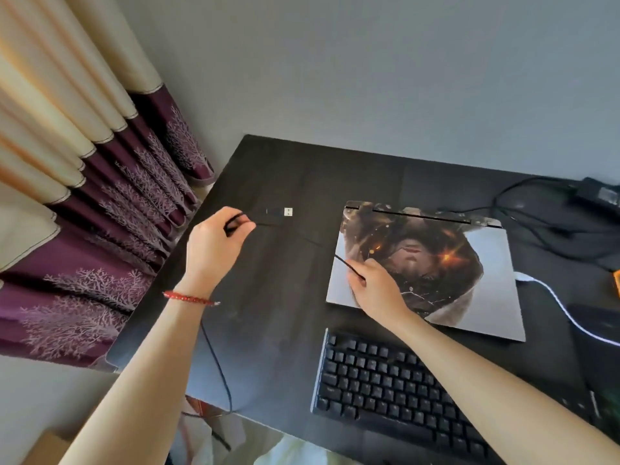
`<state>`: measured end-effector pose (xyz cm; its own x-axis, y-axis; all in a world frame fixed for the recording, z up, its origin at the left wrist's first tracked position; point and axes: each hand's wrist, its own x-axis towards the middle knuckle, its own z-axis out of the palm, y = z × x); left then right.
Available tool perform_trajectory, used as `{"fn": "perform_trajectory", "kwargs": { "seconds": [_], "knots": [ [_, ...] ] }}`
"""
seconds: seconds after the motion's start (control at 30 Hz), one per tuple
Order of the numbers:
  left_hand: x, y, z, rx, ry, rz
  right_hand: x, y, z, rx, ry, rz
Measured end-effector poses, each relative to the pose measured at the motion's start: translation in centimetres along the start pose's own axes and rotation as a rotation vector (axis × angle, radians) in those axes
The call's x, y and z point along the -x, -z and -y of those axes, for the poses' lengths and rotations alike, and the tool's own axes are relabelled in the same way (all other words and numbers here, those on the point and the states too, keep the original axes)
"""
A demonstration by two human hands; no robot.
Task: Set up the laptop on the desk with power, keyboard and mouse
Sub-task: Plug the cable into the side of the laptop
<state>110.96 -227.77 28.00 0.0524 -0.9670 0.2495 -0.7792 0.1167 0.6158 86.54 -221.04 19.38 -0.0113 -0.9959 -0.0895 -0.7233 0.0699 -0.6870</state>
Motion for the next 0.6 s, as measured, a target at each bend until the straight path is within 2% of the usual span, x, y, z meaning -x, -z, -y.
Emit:
{"fn": "perform_trajectory", "kwargs": {
  "seconds": [0.1, 0.17, 0.27, 0.33, 0.37, 0.6],
  "knots": [
    [-2.3, -3.3, 0.8, -0.091, -0.092, 0.159, 1.5, -1.6, -0.9, 0.341, -0.052, -0.05],
    [-1.6, -5.5, 2.0, -0.104, -0.031, 0.25, 4.0, -2.2, -2.2, 0.42, -0.069, -0.11],
    [-0.4, -8.6, 4.0, -0.042, 0.066, 0.356, 8.8, -3.9, -4.6, 0.535, -0.363, -0.145],
    [0.8, -10.1, 4.8, 0.002, 0.091, 0.394, 11.6, -4.9, -6.0, 0.534, -0.602, -0.025],
    [1.3, -10.5, 5.1, 0.026, 0.101, 0.402, 12.4, -5.4, -6.7, 0.53, -0.651, 0.03],
    [2.0, -12.6, 6.0, 0.118, 0.134, 0.503, 12.5, -7.8, -6.3, 0.506, -0.648, 0.024]
  ]
}}
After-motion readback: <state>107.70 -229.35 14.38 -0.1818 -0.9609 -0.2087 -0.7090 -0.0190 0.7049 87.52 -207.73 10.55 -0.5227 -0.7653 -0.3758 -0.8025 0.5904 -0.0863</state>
